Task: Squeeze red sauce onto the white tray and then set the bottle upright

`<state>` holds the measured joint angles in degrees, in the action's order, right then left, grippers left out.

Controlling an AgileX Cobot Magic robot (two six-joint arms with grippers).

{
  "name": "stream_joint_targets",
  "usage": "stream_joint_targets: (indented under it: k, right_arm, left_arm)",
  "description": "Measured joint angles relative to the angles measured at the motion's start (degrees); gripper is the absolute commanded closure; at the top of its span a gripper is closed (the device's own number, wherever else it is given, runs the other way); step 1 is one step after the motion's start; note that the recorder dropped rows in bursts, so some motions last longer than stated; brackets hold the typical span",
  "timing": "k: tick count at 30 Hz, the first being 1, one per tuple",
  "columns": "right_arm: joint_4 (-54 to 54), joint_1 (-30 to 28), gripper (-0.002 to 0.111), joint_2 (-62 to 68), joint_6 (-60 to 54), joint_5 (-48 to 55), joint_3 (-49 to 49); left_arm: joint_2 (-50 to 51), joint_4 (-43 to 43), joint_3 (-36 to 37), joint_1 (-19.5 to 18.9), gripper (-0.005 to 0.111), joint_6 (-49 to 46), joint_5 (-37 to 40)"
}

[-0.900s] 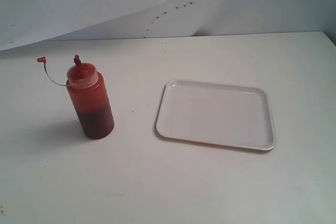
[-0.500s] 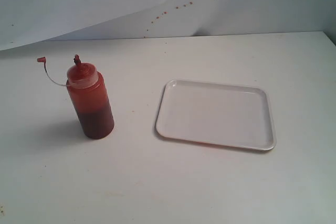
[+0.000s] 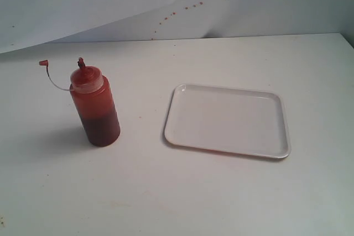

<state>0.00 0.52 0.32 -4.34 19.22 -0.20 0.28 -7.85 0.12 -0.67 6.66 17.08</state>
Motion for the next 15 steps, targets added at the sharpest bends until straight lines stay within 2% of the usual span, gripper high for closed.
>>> stream_joint_targets:
  k: [8, 10, 12, 14, 15]
  right_arm:
    - [0.0, 0.0, 0.108, 0.0, 0.0, 0.0, 0.0]
    - [0.0, 0.0, 0.108, 0.0, 0.0, 0.0, 0.0]
    - [0.0, 0.0, 0.108, 0.0, 0.0, 0.0, 0.0]
    - [0.0, 0.0, 0.108, 0.0, 0.0, 0.0, 0.0]
    - [0.0, 0.0, 0.108, 0.0, 0.0, 0.0, 0.0]
  left_arm:
    - [0.0, -1.1, 0.0, 0.0, 0.104, -0.4, -0.2]
    - [0.0, -2.4, 0.0, 0.0, 0.104, -0.7, -3.0]
    - [0.0, -2.0, 0.0, 0.0, 0.104, -0.7, -10.6]
    - [-0.1, -1.8, 0.0, 0.0, 0.104, 2.1, -23.9]
    - [-0.1, -1.9, 0.0, 0.0, 0.104, 5.9, -33.2]
